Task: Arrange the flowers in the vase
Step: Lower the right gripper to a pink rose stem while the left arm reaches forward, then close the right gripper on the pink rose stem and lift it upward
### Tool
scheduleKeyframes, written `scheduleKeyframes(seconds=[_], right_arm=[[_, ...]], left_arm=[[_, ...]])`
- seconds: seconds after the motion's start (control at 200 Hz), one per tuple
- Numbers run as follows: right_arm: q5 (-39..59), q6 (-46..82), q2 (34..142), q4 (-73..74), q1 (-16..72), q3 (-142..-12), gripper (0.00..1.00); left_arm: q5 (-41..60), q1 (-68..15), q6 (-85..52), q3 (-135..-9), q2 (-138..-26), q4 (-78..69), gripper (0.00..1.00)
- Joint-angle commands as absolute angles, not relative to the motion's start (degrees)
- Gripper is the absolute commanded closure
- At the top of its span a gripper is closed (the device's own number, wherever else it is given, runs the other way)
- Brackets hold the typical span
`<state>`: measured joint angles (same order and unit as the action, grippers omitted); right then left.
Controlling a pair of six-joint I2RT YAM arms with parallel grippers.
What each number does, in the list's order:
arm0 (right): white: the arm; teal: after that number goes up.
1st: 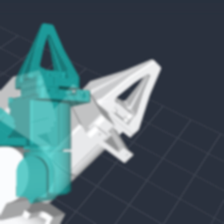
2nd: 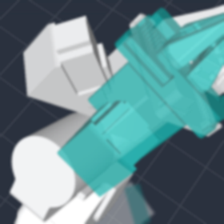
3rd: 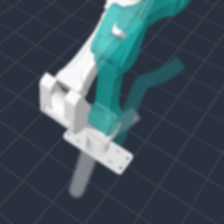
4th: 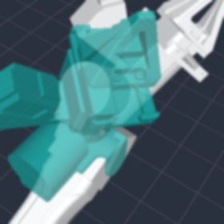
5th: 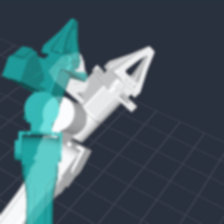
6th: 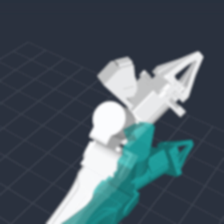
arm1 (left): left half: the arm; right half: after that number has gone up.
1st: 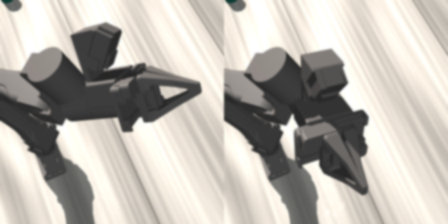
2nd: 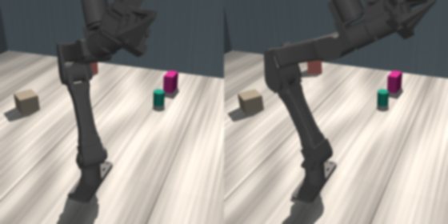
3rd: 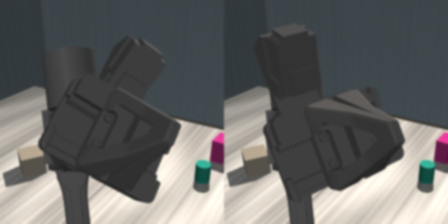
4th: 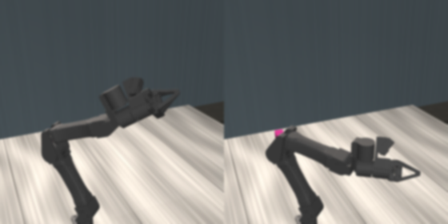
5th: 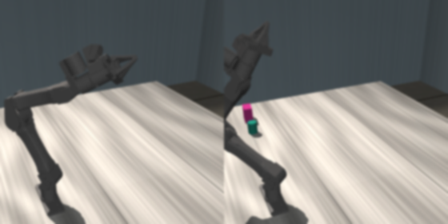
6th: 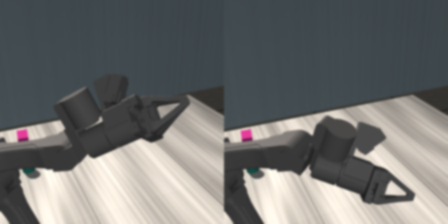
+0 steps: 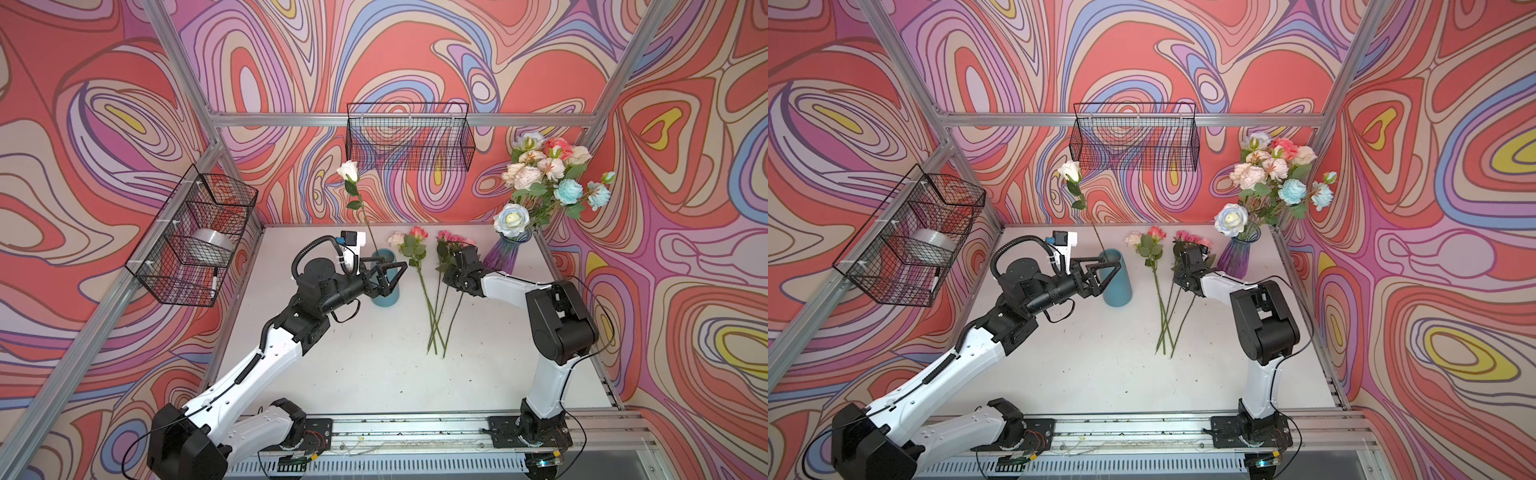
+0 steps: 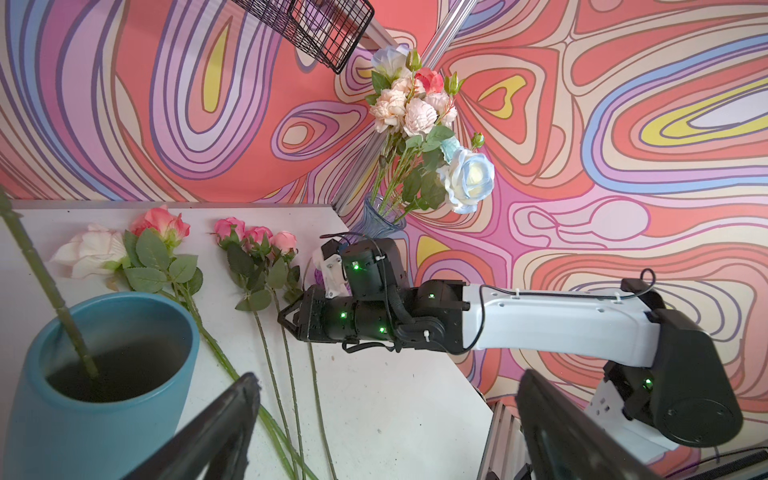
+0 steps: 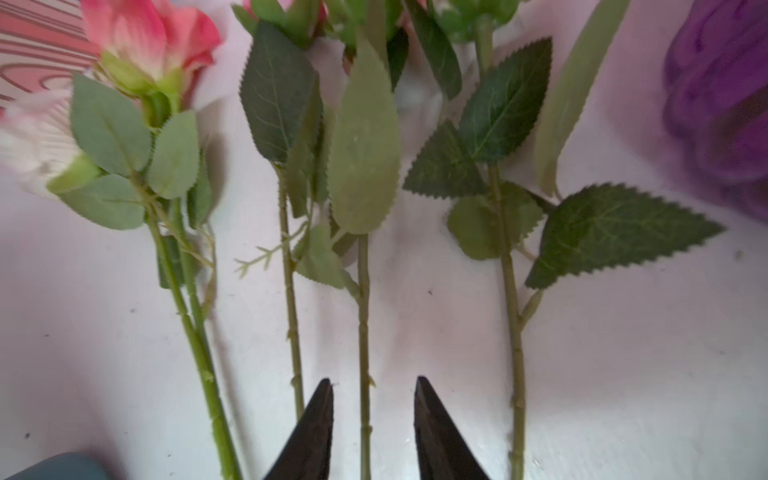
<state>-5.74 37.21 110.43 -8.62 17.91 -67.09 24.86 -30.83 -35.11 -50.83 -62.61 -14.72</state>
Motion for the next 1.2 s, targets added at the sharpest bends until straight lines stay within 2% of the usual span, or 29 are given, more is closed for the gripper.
scheduleKeyframes(seconds=[0.0, 0.155, 0.471, 0.611, 0.891, 1.192], right_arm=[[-3.74, 37.49, 113.31, -8.67, 17.68, -69.61, 0.74], [-3.20, 37.16, 111.64, -7.80, 17.67, -69.27, 1.00], [-3.75, 35.63, 96.80, -6.76, 20.60, -66.66, 1.00], [-7.97, 31.94, 90.56, -4.09, 24.92, -64.96, 1.00], [-16.65, 23.48, 81.26, 5.15, 34.75, -61.12, 1.00], [-22.21, 15.29, 76.78, 11.54, 42.07, -62.31, 1.00]], left_arm=[[24.45, -31.11, -34.30, -50.20, -61.38, -15.64, 0.03], [24.65, -31.12, -34.33, -50.41, -61.48, -15.56, 0.03], [23.39, -31.11, -33.09, -50.39, -60.69, -14.73, 0.03], [20.57, -31.11, -30.72, -50.54, -59.32, -13.01, 0.03], [3.34, -30.98, -26.57, -49.86, -54.73, -7.81, 0.00], [-7.96, -29.91, -24.85, -48.83, -51.01, -6.98, 0.00]])
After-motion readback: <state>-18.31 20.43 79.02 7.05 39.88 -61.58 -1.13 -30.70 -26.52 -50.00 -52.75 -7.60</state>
